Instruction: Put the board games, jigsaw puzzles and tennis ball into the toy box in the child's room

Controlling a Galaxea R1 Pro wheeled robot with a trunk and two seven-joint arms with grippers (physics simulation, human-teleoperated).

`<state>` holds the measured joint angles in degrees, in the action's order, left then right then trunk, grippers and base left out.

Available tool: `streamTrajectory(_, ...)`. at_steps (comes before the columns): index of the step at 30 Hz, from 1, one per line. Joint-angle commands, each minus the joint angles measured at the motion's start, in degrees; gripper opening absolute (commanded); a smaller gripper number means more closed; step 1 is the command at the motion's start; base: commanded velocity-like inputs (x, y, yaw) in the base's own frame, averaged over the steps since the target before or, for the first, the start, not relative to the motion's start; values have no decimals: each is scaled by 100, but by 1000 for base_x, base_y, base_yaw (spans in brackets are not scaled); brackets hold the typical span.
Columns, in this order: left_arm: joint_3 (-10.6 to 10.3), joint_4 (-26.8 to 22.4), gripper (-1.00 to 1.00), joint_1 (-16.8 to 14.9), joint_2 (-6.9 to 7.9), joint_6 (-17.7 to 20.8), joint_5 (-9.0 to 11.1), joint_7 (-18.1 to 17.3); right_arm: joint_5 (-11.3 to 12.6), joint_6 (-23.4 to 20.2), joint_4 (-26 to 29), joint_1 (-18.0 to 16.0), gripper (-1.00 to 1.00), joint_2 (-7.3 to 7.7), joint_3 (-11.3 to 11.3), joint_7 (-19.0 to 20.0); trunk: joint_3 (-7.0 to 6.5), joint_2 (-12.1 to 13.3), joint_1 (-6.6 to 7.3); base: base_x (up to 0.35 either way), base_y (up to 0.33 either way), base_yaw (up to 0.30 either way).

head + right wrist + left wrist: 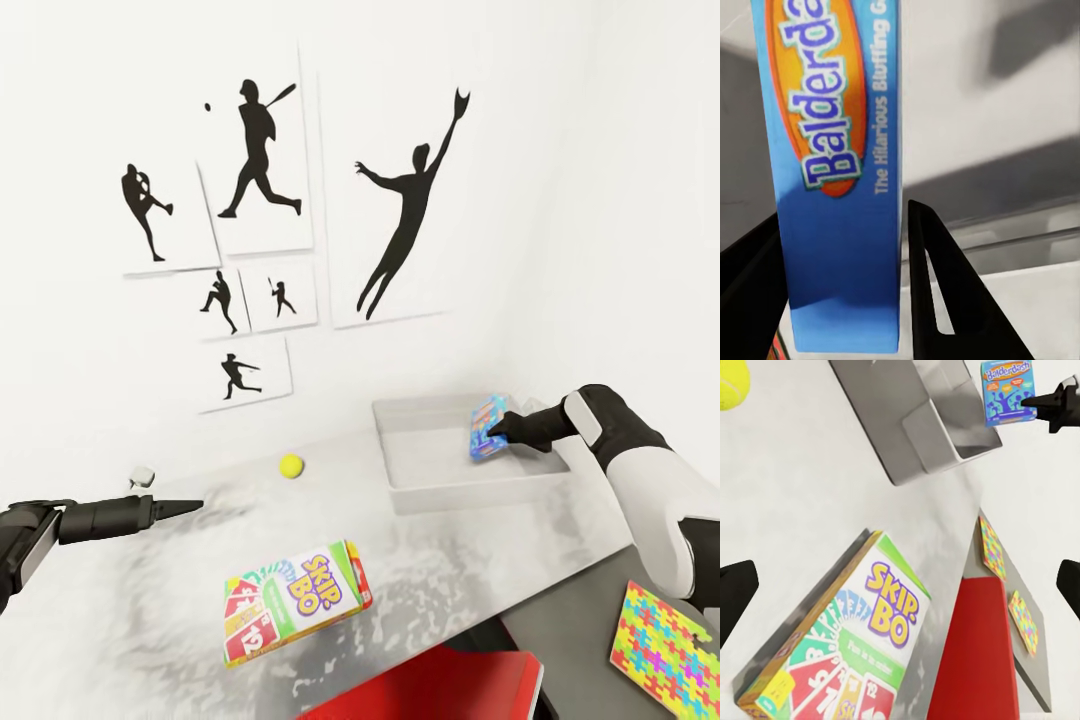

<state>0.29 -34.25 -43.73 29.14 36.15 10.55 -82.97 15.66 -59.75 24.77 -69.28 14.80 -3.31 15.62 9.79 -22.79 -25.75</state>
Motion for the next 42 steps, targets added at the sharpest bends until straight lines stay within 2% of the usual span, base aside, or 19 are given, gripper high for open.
streamTrajectory(1,-2,0,100,-4,1,62,9,-17,-36,-25,2,-6,-100,-1,-30,38,22,-13,-3,0,0,0)
streamTrajectory(11,-2,0,100,-4,3,64,9,-17,-36,-25,-189,-22,-100,12,-24,38,117,-13,-3,0,0,0)
streamTrajectory(29,-2,1,100,-4,2,59,9,-17,-43,-25,-206,-71,-100,21,-20,38,287,-13,-3,0,0,0)
streamTrajectory(36,-2,2,100,-4,2,59,9,-10,-45,-25,-218,-241,-100,28,156,38,353,-13,-3,0,0,0)
streamTrajectory(42,-2,2,100,-4,1,59,9,-9,-45,-25,-218,-266,-100,25,196,38,410,-13,-3,0,0,0)
